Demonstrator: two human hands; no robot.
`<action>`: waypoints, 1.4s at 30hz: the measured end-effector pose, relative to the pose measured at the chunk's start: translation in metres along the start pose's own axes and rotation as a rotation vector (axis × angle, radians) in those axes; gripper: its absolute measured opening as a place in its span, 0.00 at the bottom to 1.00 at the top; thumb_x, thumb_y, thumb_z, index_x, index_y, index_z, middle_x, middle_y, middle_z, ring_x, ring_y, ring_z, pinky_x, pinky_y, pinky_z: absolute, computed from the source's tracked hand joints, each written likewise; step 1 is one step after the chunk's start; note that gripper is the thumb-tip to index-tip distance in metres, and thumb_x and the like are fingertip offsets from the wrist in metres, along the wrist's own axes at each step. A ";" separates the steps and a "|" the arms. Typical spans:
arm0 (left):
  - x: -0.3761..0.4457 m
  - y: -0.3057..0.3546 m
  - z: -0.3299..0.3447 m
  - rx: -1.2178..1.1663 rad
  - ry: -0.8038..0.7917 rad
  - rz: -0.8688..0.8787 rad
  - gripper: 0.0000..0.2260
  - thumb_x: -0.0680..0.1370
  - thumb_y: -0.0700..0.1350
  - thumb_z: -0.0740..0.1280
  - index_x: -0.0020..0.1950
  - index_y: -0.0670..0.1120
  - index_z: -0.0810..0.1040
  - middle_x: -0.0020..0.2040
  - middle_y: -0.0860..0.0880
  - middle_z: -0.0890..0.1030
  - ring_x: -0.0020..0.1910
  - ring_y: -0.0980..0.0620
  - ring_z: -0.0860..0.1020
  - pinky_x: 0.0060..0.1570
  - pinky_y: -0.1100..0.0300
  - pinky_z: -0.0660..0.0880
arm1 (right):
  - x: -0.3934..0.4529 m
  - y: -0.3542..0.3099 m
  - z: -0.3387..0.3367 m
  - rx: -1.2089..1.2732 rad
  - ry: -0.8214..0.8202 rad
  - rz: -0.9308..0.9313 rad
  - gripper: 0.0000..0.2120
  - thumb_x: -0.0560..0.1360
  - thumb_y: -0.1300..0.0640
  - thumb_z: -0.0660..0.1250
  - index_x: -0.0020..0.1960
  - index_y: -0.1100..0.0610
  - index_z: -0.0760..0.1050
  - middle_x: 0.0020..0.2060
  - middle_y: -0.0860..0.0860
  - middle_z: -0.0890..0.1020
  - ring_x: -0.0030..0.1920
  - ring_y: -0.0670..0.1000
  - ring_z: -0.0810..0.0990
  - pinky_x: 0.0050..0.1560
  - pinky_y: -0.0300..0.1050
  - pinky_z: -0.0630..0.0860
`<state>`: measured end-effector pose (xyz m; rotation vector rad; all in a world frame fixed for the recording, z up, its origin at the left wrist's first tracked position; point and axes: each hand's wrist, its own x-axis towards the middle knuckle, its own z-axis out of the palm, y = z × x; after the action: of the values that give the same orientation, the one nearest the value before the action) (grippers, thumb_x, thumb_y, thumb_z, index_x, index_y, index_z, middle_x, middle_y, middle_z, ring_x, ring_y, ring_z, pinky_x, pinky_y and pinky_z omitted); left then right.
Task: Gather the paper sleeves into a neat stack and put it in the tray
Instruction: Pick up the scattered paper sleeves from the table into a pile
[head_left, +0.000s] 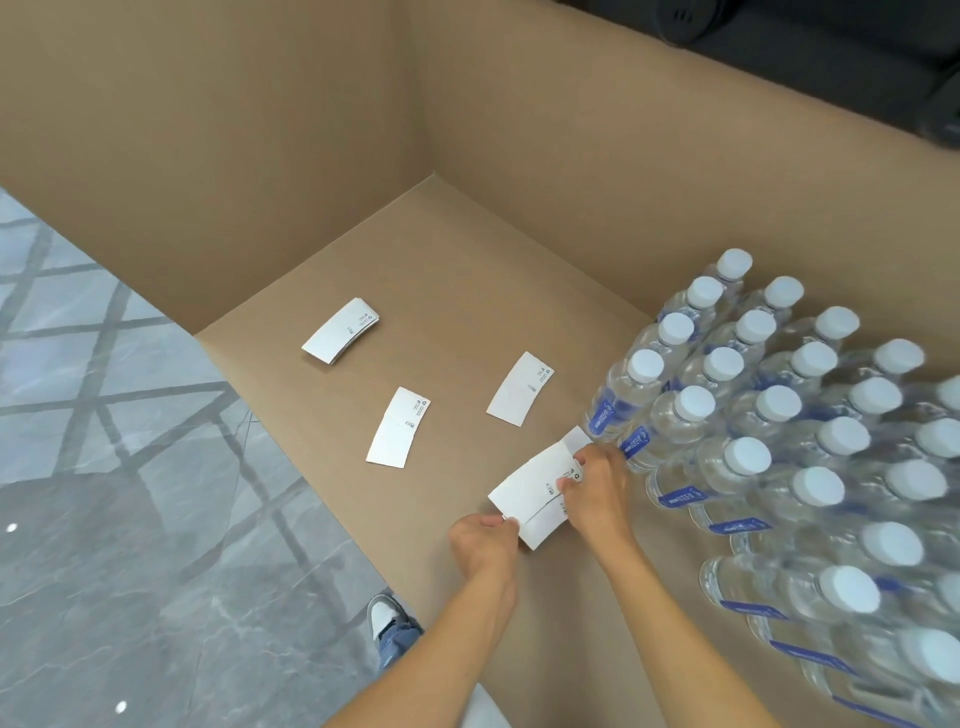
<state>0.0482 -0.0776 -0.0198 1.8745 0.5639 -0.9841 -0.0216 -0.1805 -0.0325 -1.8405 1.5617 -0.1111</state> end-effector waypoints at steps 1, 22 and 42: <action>0.001 0.001 0.005 0.003 -0.003 -0.006 0.08 0.73 0.34 0.70 0.37 0.43 0.75 0.39 0.40 0.81 0.36 0.45 0.77 0.37 0.62 0.73 | 0.004 0.001 -0.002 -0.015 0.004 -0.001 0.16 0.73 0.64 0.71 0.60 0.64 0.75 0.64 0.61 0.74 0.61 0.64 0.76 0.62 0.58 0.73; 0.006 0.002 0.024 -0.010 -0.035 -0.054 0.06 0.74 0.33 0.69 0.43 0.41 0.74 0.38 0.43 0.78 0.38 0.44 0.75 0.30 0.64 0.70 | 0.015 0.012 0.004 -0.010 0.002 0.094 0.15 0.75 0.64 0.68 0.62 0.62 0.75 0.60 0.62 0.78 0.61 0.65 0.75 0.61 0.55 0.73; 0.055 0.091 -0.005 -0.006 -0.160 0.052 0.11 0.76 0.32 0.69 0.38 0.43 0.70 0.33 0.46 0.75 0.32 0.48 0.73 0.34 0.62 0.72 | 0.068 -0.077 0.021 0.198 -0.025 0.040 0.08 0.74 0.69 0.63 0.48 0.59 0.77 0.57 0.60 0.79 0.54 0.60 0.80 0.47 0.44 0.74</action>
<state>0.1464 -0.1178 -0.0164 1.7776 0.4203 -1.0850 0.0705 -0.2298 -0.0305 -1.6498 1.5128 -0.2163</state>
